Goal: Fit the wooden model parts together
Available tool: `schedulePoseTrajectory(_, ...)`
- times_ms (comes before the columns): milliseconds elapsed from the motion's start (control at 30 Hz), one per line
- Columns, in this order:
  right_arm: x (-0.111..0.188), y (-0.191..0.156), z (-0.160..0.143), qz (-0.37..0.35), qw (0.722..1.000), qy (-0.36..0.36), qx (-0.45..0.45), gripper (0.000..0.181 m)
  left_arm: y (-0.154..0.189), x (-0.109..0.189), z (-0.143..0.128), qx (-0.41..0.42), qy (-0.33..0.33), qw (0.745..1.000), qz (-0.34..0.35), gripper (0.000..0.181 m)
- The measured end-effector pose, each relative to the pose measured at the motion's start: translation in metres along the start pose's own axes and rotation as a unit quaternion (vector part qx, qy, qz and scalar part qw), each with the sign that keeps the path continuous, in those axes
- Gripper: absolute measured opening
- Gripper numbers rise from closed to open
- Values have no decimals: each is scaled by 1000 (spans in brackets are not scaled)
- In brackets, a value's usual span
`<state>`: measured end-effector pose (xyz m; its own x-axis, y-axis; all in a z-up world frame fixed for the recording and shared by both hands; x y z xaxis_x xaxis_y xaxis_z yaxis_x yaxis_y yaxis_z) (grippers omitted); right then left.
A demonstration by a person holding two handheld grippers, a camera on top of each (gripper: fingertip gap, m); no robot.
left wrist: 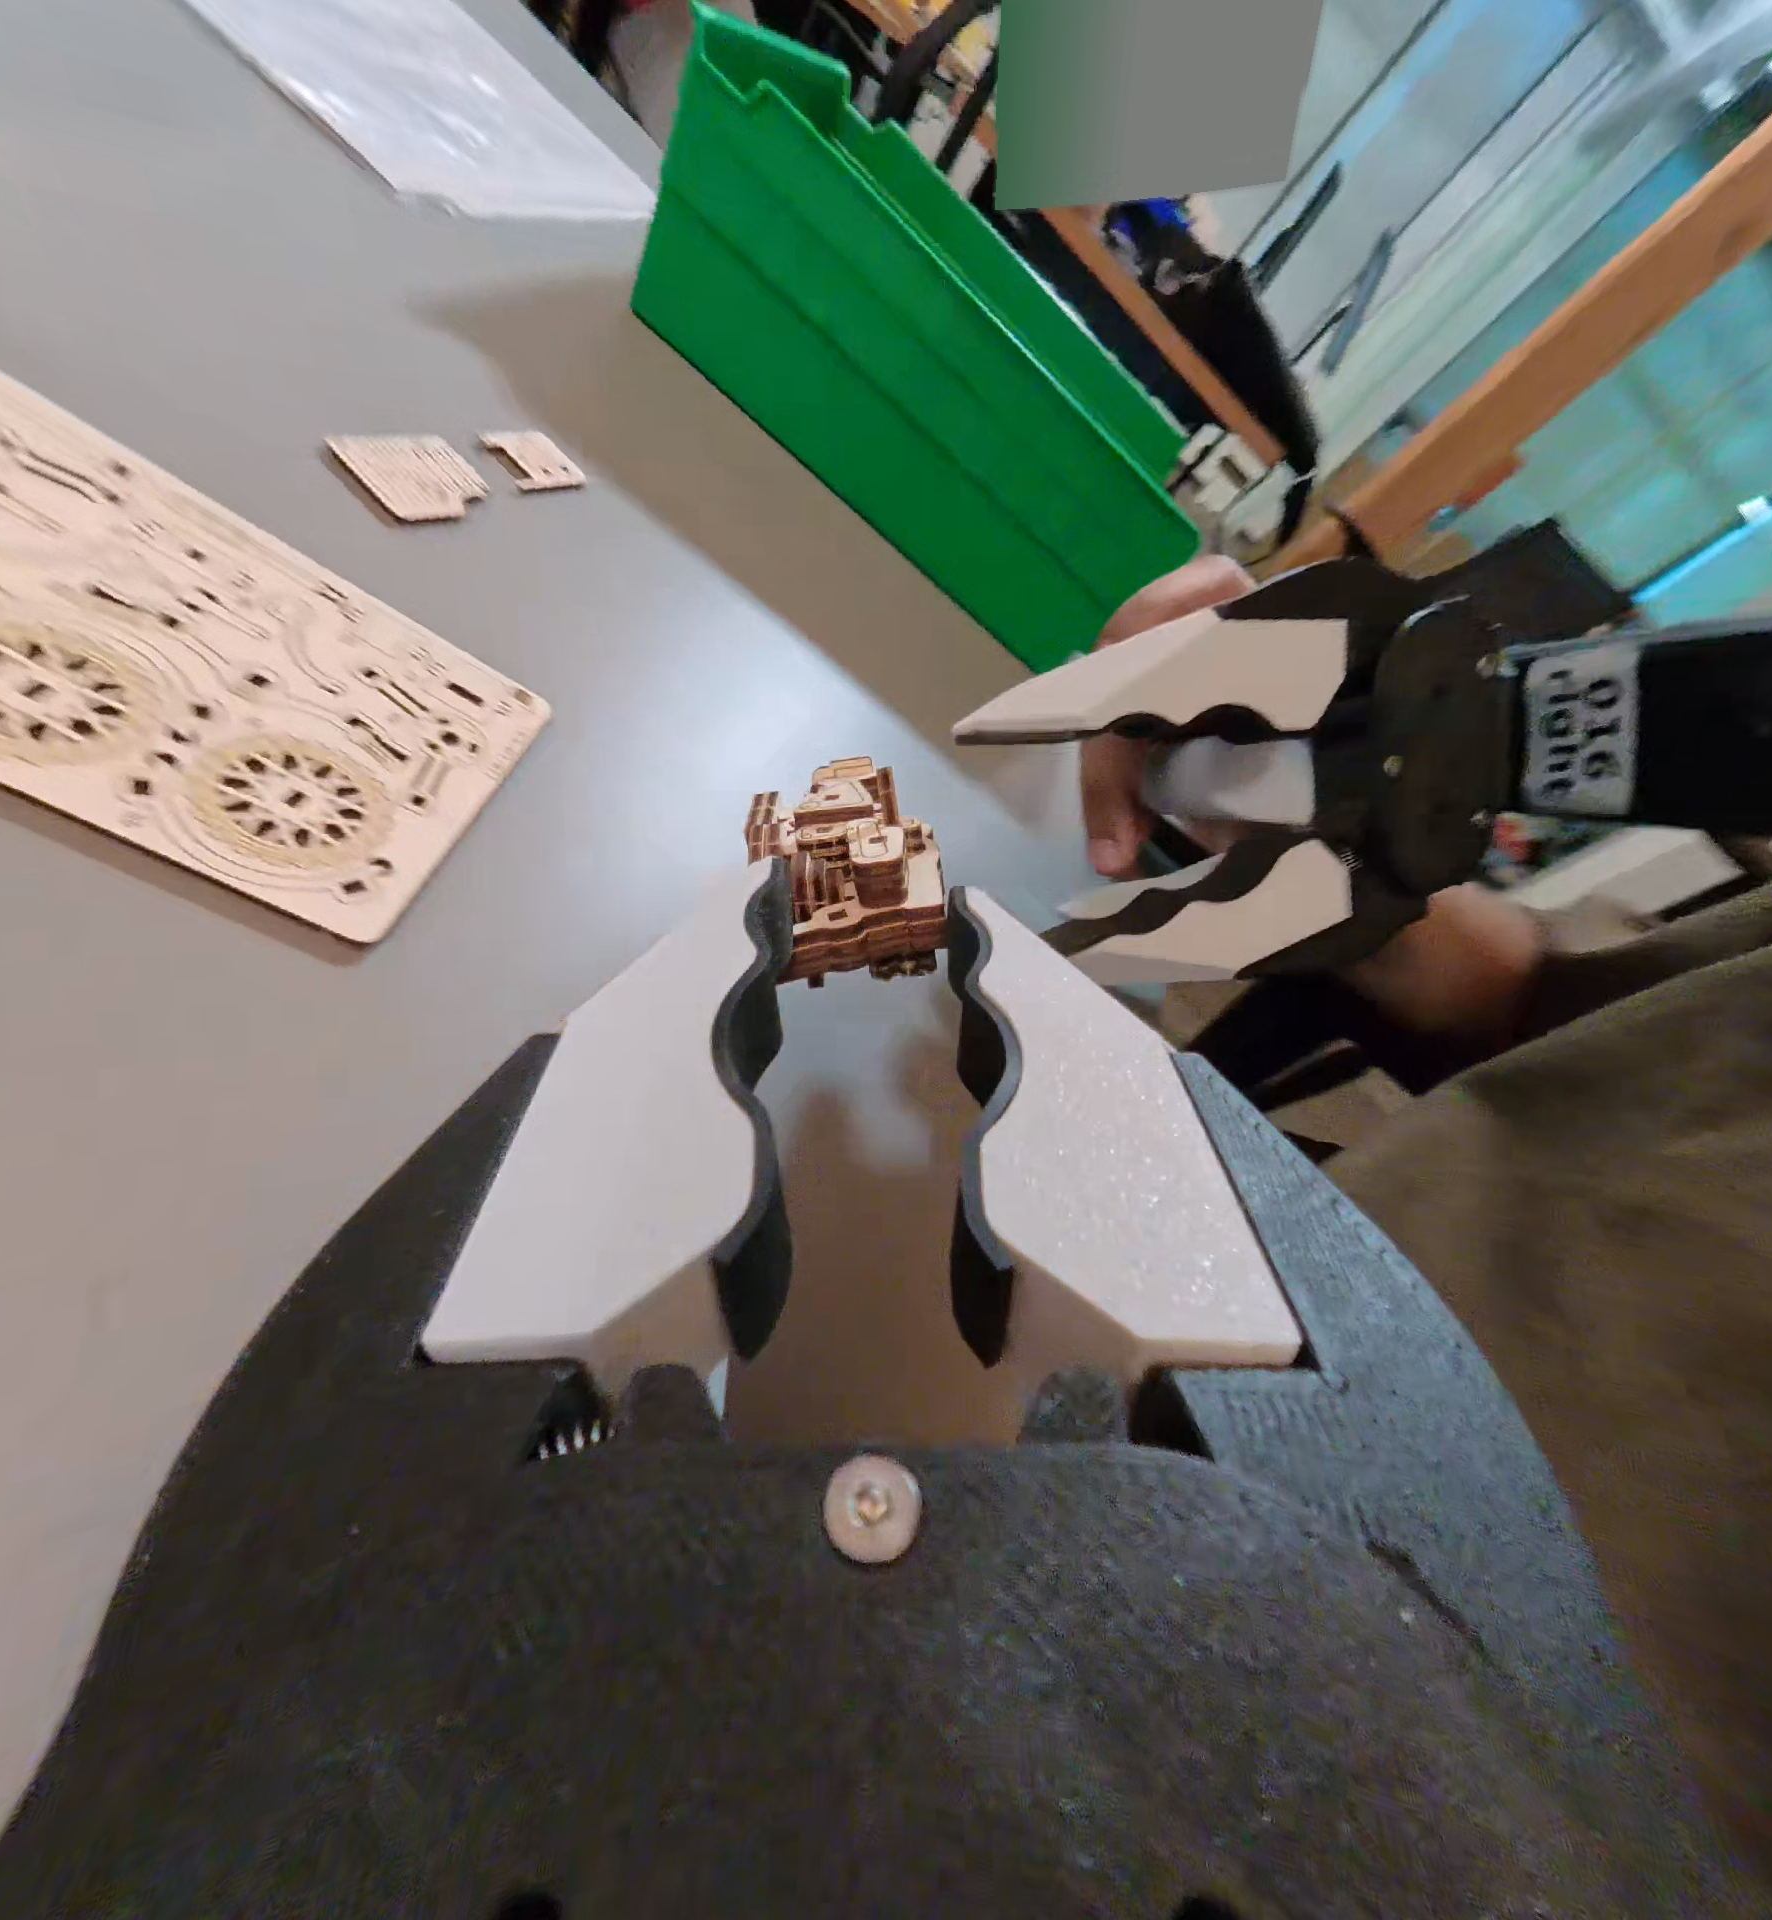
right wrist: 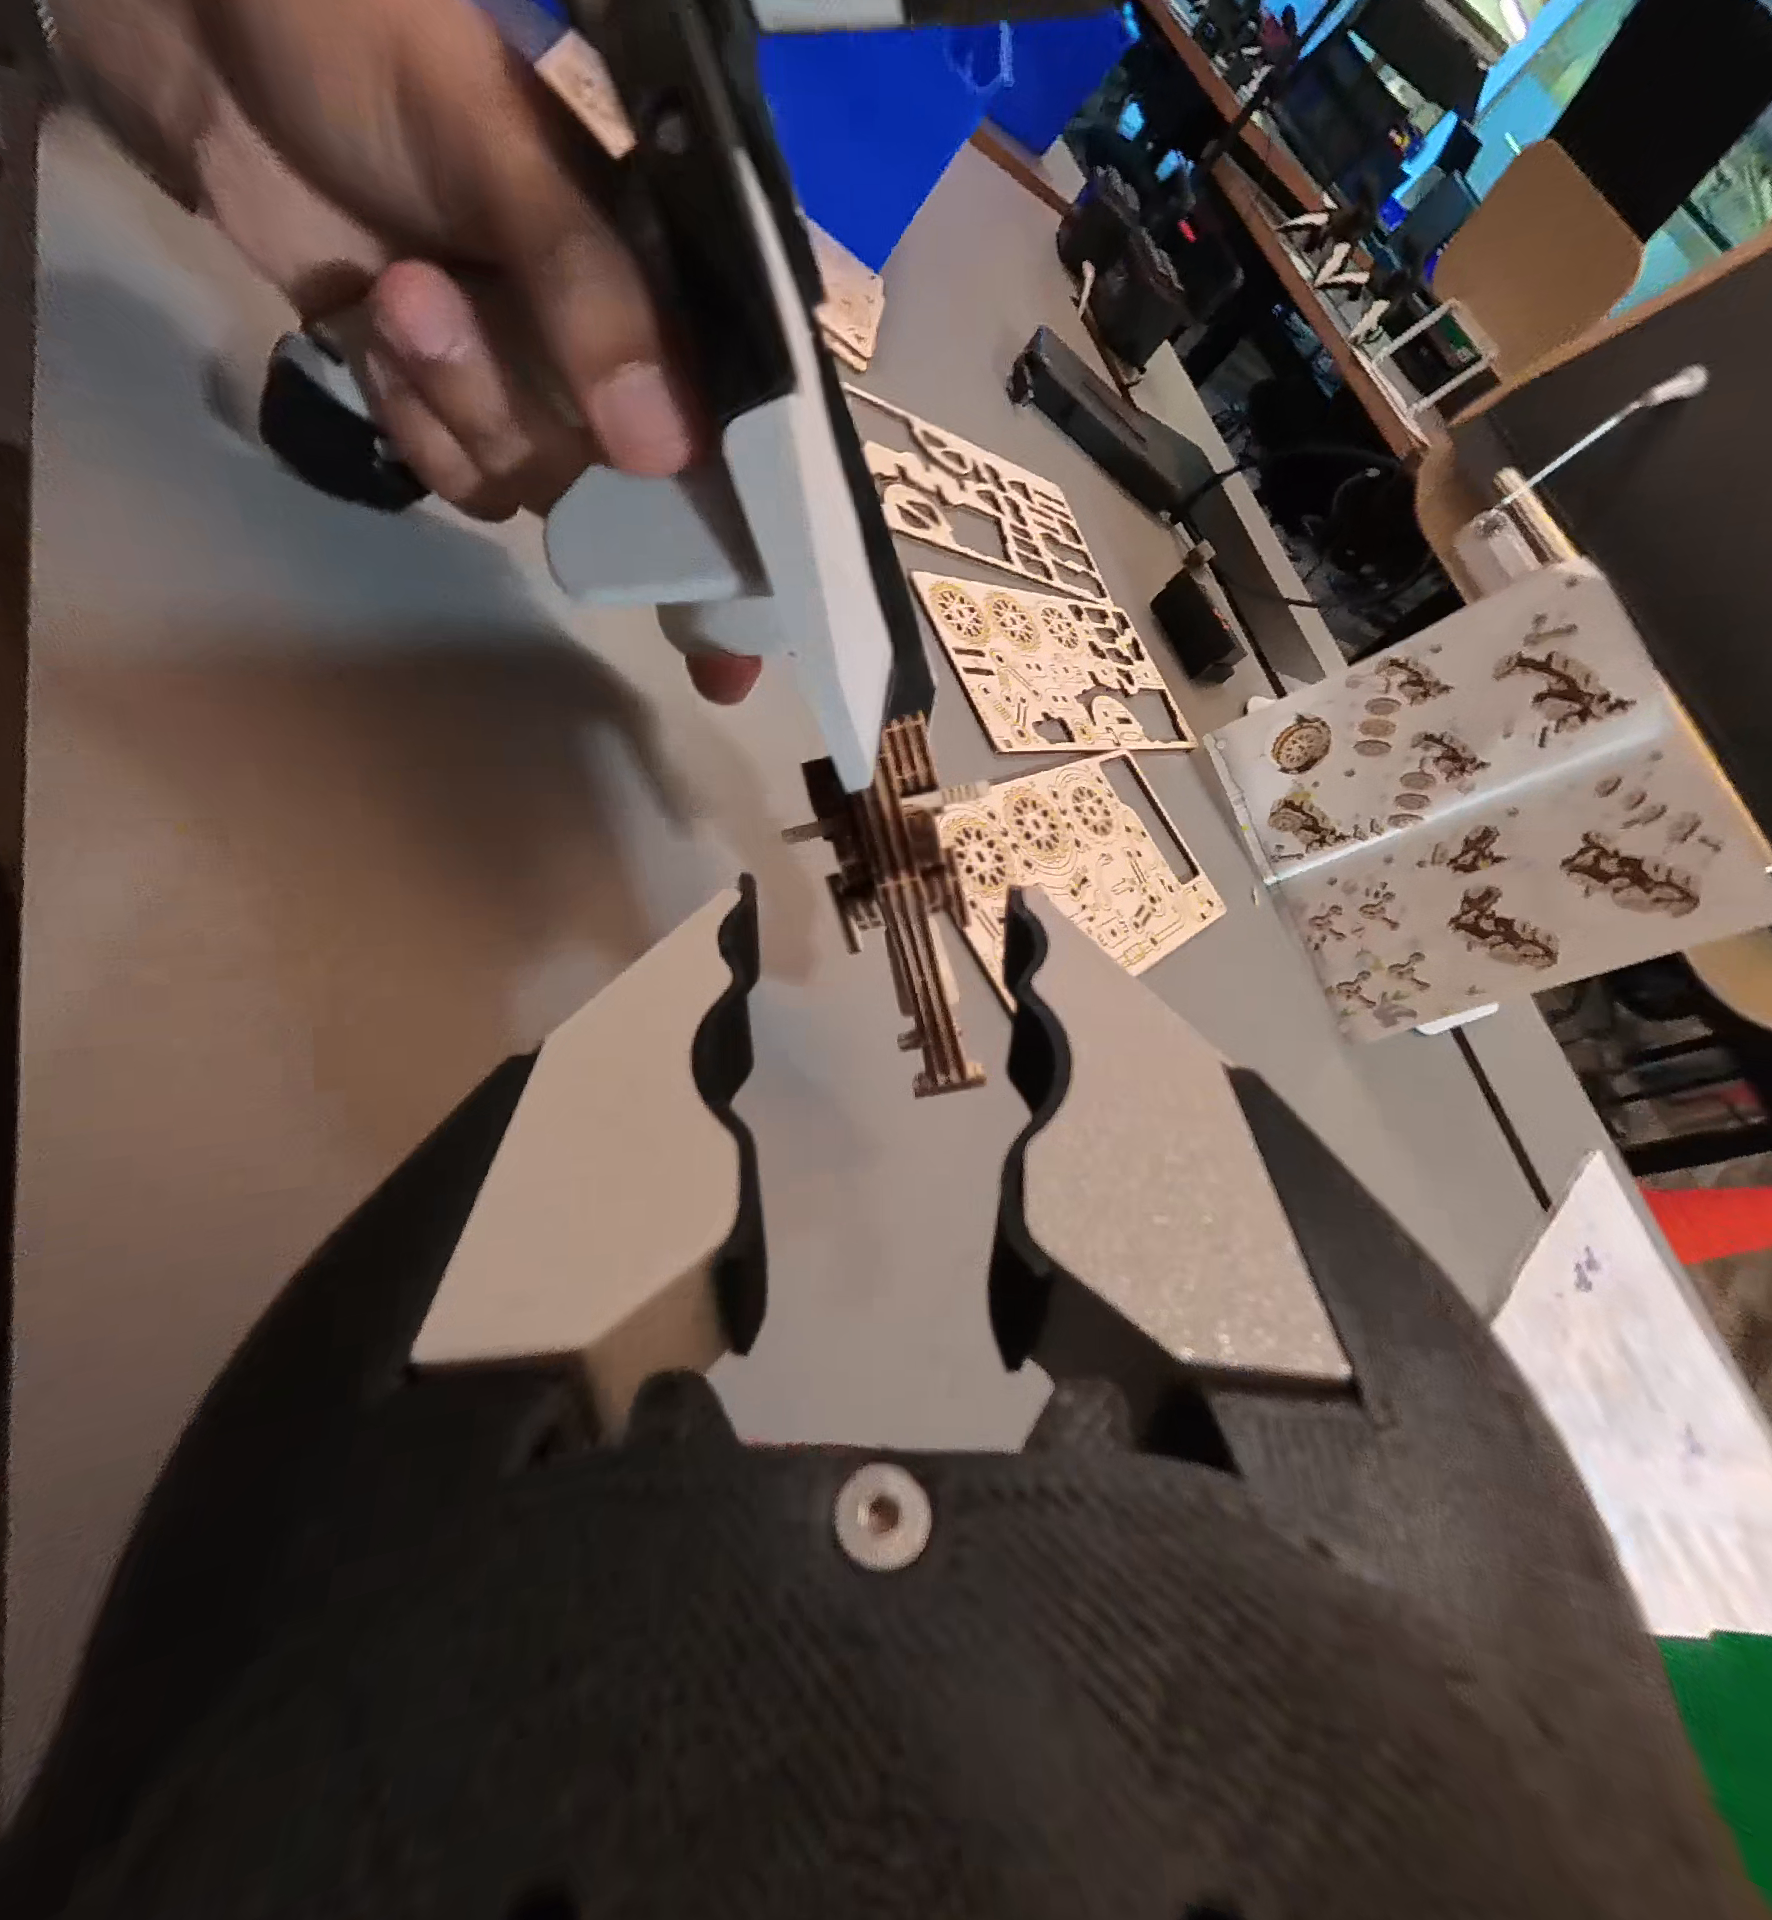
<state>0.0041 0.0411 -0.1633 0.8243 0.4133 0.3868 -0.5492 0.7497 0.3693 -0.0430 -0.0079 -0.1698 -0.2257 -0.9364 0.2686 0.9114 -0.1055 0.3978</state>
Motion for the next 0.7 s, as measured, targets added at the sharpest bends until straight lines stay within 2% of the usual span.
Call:
schedulePoseTrajectory(100, 3, -4, 0, 11, 1000, 3, 12, 46, 5, -1, -3, 41, -6, 998, -42, 27)
schedulePoseTrajectory(400, 14, -12, -4, 92, 995, 7, -41, 45, 17, -4, -13, 108, -37, 985, -132, 27)
schedulePoseTrajectory(700, 12, -19, -2, 98, 994, 5, -41, 45, 24, -6, -21, 132, -64, 974, -174, 27)
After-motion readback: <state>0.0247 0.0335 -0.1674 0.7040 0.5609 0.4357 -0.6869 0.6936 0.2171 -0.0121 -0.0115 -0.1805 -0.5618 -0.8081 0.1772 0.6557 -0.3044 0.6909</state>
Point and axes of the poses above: each gripper's, where its closed fingertips meet, x back along the fingers, z out of its top, y = z × x across the jaws, the point moved 3 cm from there along x, back along the fingers, and after that the axes turned 13 degrees about -x, right-handed, at the moved point
